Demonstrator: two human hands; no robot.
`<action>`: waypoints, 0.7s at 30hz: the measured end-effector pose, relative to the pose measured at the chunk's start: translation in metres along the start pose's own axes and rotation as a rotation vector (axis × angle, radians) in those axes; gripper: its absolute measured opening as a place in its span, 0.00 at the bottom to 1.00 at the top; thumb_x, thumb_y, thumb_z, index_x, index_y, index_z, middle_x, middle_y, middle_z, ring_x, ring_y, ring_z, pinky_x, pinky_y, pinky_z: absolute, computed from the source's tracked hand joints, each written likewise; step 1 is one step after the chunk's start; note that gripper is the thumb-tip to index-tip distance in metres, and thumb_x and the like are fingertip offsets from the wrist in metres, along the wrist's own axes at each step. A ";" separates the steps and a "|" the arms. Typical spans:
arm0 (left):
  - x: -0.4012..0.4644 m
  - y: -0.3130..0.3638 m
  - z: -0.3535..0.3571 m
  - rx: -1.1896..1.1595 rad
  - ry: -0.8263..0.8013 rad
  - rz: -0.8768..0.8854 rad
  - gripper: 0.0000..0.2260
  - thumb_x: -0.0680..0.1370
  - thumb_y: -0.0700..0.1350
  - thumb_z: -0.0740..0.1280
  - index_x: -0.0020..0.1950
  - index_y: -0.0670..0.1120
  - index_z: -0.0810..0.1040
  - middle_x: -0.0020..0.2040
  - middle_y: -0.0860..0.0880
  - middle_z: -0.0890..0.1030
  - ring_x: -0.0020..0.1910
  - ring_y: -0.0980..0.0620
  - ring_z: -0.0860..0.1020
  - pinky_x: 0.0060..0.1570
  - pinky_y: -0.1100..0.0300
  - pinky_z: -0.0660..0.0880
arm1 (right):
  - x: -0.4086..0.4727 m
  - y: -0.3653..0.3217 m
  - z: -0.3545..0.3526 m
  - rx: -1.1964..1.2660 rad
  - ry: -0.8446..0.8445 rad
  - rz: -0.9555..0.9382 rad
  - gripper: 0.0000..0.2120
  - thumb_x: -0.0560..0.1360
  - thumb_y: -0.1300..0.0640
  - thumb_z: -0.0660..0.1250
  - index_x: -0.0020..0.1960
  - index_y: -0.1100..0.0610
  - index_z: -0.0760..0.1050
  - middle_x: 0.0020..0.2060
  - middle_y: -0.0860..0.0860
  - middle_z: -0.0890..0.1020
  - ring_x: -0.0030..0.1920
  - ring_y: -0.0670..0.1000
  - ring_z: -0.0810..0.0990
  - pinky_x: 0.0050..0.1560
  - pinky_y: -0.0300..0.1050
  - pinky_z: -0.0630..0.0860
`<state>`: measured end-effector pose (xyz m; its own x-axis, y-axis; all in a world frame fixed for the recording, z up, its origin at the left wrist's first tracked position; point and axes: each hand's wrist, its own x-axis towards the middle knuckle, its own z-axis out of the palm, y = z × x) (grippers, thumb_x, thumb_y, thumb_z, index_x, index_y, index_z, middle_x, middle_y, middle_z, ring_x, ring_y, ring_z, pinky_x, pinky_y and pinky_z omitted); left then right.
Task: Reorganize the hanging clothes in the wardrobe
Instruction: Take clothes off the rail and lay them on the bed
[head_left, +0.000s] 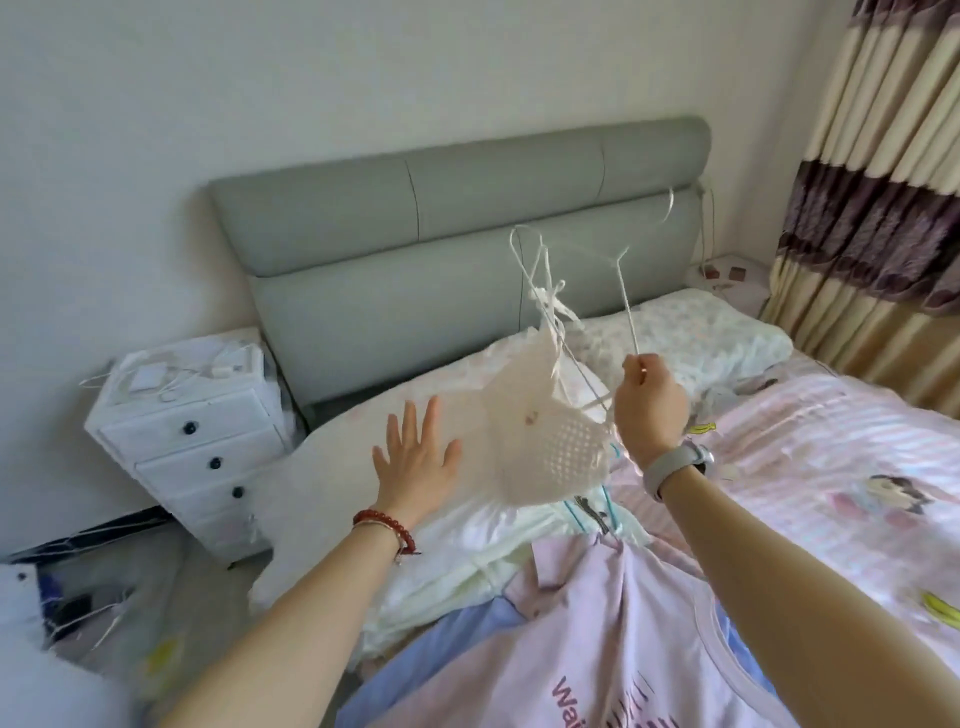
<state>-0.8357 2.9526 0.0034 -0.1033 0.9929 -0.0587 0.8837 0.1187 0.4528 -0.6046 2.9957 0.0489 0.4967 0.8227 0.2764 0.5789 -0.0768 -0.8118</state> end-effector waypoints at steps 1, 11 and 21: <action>0.006 -0.007 0.019 -0.005 -0.044 -0.021 0.26 0.81 0.54 0.50 0.75 0.54 0.41 0.77 0.48 0.40 0.75 0.45 0.40 0.70 0.42 0.43 | -0.003 0.019 0.018 -0.049 -0.053 -0.002 0.11 0.78 0.59 0.54 0.49 0.62 0.74 0.42 0.63 0.80 0.44 0.64 0.76 0.39 0.48 0.65; 0.051 -0.086 0.152 0.147 -0.279 -0.144 0.26 0.81 0.54 0.49 0.75 0.54 0.40 0.77 0.49 0.40 0.75 0.45 0.40 0.71 0.43 0.45 | -0.037 0.156 0.163 0.021 -0.321 0.233 0.11 0.78 0.58 0.55 0.40 0.62 0.69 0.38 0.65 0.78 0.41 0.65 0.77 0.44 0.60 0.74; 0.076 -0.117 0.240 0.353 -0.485 -0.061 0.26 0.81 0.55 0.48 0.75 0.56 0.39 0.76 0.49 0.35 0.74 0.44 0.36 0.70 0.39 0.41 | -0.033 0.240 0.205 -0.485 -0.457 0.177 0.26 0.79 0.52 0.54 0.74 0.59 0.51 0.72 0.58 0.57 0.70 0.59 0.57 0.63 0.57 0.59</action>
<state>-0.8375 3.0130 -0.2681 -0.0124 0.8586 -0.5125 0.9895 0.0844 0.1175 -0.6151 3.0655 -0.2610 0.3495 0.9213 -0.1702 0.7912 -0.3876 -0.4731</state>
